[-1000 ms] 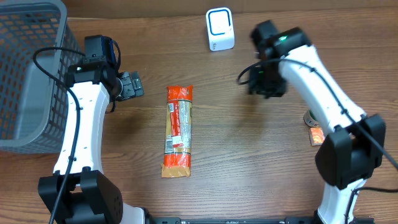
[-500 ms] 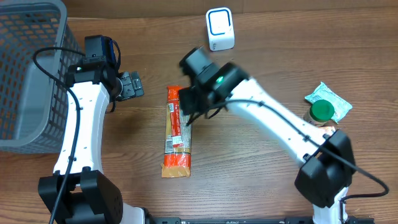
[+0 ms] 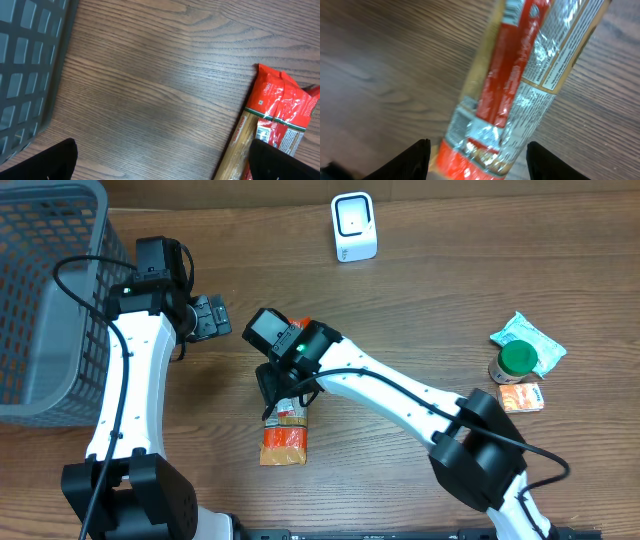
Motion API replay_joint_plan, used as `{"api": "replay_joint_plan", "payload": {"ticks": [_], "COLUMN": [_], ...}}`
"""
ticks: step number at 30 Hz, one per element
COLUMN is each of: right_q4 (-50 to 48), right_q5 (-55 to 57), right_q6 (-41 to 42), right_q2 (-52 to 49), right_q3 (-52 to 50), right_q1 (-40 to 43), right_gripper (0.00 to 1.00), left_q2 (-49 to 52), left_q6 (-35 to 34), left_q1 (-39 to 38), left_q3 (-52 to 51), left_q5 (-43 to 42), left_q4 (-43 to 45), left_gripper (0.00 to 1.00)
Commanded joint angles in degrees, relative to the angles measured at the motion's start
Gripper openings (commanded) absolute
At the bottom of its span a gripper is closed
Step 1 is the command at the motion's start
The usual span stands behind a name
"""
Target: Scan the item barcode
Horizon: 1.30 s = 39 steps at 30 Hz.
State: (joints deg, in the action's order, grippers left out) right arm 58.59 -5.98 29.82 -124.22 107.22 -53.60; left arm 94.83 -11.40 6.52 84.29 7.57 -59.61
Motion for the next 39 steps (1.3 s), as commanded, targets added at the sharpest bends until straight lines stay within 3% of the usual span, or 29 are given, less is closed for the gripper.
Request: {"api": "replay_joint_plan", "payload": {"ticks": [1, 5, 8, 13, 19, 26, 39], "right_q4": [0.0, 0.0, 0.0, 0.3, 0.6, 0.6, 0.4], "right_q5": [0.7, 0.8, 0.8, 0.8, 0.8, 0.8, 0.8], "right_q6": [0.4, 0.4, 0.4, 0.4, 0.4, 0.4, 0.5], "right_q2": [-1.0, -1.3, -1.3, -1.8, -3.6, -3.8, -3.8], "right_q3": [0.0, 0.0, 0.0, 0.0, 0.0, 0.0, 0.0], "right_q1": [0.2, 0.2, 0.0, -0.3, -0.3, -0.3, -0.3], "right_gripper": [0.64, 0.64, 0.58, 0.44, 0.19, 0.28, 0.29], "left_q2": [0.0, 0.0, 0.0, 0.0, 0.0, 0.0, 0.0], "left_q6": [0.5, 0.5, 0.5, 0.5, 0.5, 0.5, 0.5], "left_q1": [0.2, 0.2, 0.2, 0.2, 0.2, 0.2, 0.2], "left_q3": [-0.3, -0.4, -0.3, -0.4, -0.4, -0.4, -0.3], "left_q5": [0.3, 0.3, 0.3, 0.3, 0.3, 0.3, 0.3], "left_q4": [0.0, 0.1, 0.0, 0.0, 0.0, 0.0, 0.0], "left_gripper": [1.0, 1.0, 1.0, 1.0, 1.0, 1.0, 1.0]}}
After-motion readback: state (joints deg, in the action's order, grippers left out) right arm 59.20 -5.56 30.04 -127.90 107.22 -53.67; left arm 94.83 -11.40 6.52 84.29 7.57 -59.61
